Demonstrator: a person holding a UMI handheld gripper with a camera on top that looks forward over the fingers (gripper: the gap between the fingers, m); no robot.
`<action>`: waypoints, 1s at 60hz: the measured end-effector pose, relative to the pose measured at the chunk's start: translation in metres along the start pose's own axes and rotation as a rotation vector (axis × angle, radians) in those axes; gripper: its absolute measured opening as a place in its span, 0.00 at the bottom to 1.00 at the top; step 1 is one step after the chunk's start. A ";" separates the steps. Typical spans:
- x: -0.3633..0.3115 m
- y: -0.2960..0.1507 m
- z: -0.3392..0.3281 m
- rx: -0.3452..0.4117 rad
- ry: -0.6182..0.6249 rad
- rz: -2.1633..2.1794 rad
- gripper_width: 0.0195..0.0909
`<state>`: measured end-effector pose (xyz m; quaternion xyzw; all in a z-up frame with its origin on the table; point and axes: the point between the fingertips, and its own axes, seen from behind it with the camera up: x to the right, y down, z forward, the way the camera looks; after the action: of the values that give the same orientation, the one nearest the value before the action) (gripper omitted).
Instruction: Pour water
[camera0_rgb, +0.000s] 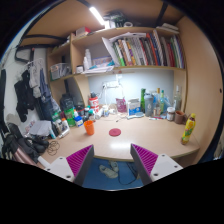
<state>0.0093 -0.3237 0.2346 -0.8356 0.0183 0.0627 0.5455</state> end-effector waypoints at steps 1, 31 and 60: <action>-0.023 0.001 0.001 -0.003 -0.004 -0.003 0.88; 0.171 0.035 0.017 0.055 0.304 0.011 0.88; 0.433 0.052 0.188 0.117 0.431 0.038 0.88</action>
<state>0.4172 -0.1571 0.0588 -0.7962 0.1538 -0.1083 0.5751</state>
